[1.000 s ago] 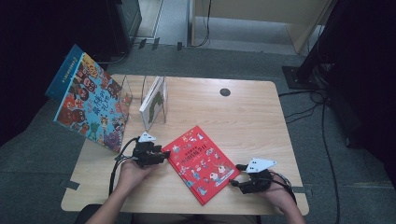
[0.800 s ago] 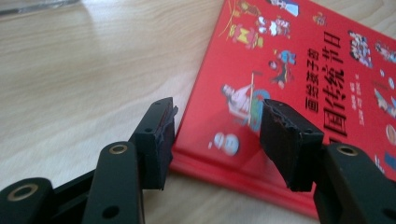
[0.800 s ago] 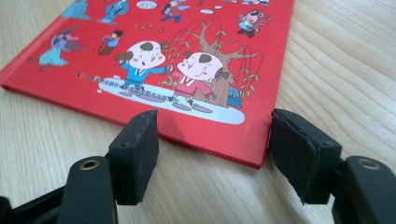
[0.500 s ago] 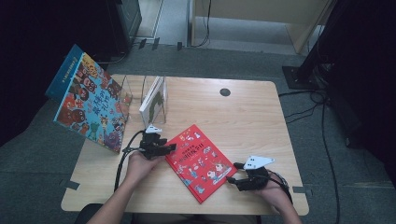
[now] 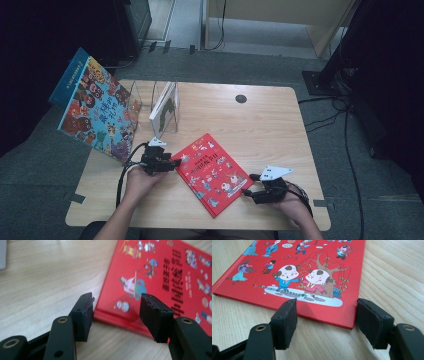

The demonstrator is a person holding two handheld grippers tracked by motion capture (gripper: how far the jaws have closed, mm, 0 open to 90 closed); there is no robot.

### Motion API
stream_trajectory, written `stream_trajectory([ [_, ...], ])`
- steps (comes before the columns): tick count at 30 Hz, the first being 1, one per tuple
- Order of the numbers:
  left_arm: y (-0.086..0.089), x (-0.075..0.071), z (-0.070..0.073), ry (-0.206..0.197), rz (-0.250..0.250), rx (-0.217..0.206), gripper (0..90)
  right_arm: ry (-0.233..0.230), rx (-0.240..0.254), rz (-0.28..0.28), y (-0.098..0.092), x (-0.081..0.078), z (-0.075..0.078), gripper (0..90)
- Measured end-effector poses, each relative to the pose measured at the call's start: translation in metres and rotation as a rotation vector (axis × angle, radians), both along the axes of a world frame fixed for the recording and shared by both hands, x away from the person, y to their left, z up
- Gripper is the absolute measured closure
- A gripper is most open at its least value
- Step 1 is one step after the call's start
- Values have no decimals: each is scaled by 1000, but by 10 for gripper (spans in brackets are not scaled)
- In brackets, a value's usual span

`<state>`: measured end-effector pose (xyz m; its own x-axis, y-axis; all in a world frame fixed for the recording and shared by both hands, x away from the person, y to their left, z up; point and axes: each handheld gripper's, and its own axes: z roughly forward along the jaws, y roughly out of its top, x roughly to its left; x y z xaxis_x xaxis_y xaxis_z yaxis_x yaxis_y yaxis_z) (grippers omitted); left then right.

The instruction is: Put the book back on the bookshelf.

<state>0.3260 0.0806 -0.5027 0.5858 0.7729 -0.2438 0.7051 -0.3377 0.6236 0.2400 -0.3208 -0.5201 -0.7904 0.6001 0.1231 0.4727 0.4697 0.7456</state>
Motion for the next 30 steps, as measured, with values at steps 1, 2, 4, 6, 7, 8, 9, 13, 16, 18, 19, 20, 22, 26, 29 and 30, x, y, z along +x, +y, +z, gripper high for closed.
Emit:
stream_trajectory([
  [1,2,-2,0,-5,-5,-2,447,1,-1,4,0,1,0,337],
  [2,3,-5,-1,-7,-5,-8,443,3,0,9,0,1,0,337],
  [4,6,-9,-2,-14,-3,-19,440,9,-5,13,0,2,1,335],
  [6,9,-12,-2,-11,-4,-30,440,9,-6,22,0,4,1,332],
  [7,10,-13,-3,-11,-7,-35,441,11,-5,27,0,4,1,331],
  [8,11,-15,-3,-8,-10,-41,442,9,-4,33,0,5,1,331],
  [9,12,-16,-3,-8,-12,-43,443,8,-4,33,0,5,1,331],
  [13,10,-23,-5,-54,0,-17,458,8,-7,32,2,6,1,331],
  [16,5,-28,-3,-59,-8,20,539,6,-7,33,2,6,1,332],
  [18,2,-31,-2,-36,-28,24,609,8,-7,29,2,6,1,332],
  [19,1,-31,-2,-30,-32,19,645,6,-6,28,2,6,1,332],
  [20,0,-31,-2,-26,-31,20,683,5,-5,28,2,6,1,332],
  [22,-1,-29,-2,-2,-20,-2,713,3,-4,30,2,6,0,329],
  [26,-4,-22,-4,27,-5,-46,757,6,-2,34,4,5,0,316],
  [29,-8,-17,-3,18,-7,-30,761,2,-5,36,5,6,0,306],
  [30,-8,-15,-3,19,-3,-36,760,0,-4,39,6,6,0,303],
])
